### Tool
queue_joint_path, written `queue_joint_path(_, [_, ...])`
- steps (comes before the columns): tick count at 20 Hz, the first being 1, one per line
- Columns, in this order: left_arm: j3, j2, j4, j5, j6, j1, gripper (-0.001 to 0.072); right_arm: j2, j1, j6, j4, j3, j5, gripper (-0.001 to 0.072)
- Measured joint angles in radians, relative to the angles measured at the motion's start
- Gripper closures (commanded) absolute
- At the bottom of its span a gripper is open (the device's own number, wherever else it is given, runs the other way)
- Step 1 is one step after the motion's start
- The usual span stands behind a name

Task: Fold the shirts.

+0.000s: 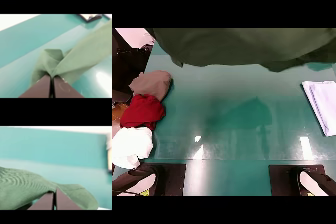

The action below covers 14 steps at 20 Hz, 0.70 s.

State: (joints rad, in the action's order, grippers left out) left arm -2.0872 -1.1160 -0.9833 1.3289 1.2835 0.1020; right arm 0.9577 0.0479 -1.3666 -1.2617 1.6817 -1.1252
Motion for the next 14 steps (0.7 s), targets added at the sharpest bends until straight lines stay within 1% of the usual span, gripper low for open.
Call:
queue_joint_path(4, [-0.010,0.027,0.014,0.034,0.008,0.000,0.0685,-0.109,0.076,-0.001,-0.014,0.050,-0.039,0.0690])
queue_joint_path(8, [0.019,0.035,0.042,0.127,0.047,0.000,0.0685,-0.171,0.103,-0.001,-0.021,0.066,-0.066,0.0690])
queue_joint_path(11, [0.091,0.037,0.093,0.185,0.061,0.000,0.0686,-0.167,0.108,-0.001,-0.017,0.071,-0.084,0.0691])
queue_joint_path(14, [0.214,0.029,0.103,0.190,0.063,0.000,0.0686,-0.082,0.106,-0.002,0.042,0.073,-0.140,0.0691])
